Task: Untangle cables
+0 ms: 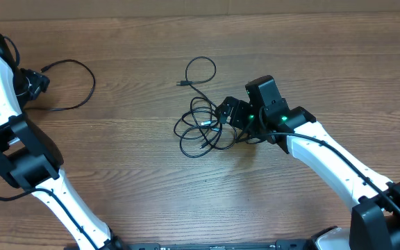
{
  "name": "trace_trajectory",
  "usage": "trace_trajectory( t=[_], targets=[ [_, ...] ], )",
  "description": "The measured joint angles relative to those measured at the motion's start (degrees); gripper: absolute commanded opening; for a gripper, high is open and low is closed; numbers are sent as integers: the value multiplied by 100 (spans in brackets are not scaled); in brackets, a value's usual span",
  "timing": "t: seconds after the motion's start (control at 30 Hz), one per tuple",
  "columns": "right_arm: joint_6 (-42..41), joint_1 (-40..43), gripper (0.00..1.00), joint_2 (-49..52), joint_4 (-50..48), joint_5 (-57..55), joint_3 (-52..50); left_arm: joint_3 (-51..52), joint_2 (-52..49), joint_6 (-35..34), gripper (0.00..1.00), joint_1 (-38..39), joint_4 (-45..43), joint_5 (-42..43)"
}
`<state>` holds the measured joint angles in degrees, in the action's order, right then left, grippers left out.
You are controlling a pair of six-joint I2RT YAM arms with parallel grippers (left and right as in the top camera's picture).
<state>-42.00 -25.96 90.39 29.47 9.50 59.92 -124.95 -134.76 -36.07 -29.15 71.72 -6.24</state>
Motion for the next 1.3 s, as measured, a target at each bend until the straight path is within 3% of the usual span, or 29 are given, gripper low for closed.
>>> trace_trajectory(
  t=[0.1, 0.37, 0.4, 0.47, 0.57, 0.7, 0.83, 0.97, 1.3],
  targets=[
    [0, 0, 100, 0, -81, -11, 0, 0, -116, -133, 88, 0, -90, 31],
    [57, 129, 100, 0, -118, -90, 0, 7, -769, -151, 81, 0, -343, 221],
    [70, 195, 100, 0, -96, -96, 0, 11, -809, -153, 77, 0, -387, 238],
    [74, 393, 100, 0, -26, -96, 0, 11, -837, -166, 56, 0, -487, 258],
    [87, 520, 100, 0, -15, -116, 0, 11, -837, -122, 35, 0, -562, 254],
    [94, 518, 100, 0, -11, -116, 0, 11, -837, -125, 25, 2, -560, 177],
    [109, 518, 100, 0, -13, -116, 0, 11, -837, -83, 24, 2, -553, 101],
    [114, 520, 100, 0, -13, -116, 0, 11, -837, -13, 4, 2, -496, 76],
    [109, 518, 100, 0, -13, -116, 0, -461, -837, 732, 4, 0, -22, 111]
  ],
)
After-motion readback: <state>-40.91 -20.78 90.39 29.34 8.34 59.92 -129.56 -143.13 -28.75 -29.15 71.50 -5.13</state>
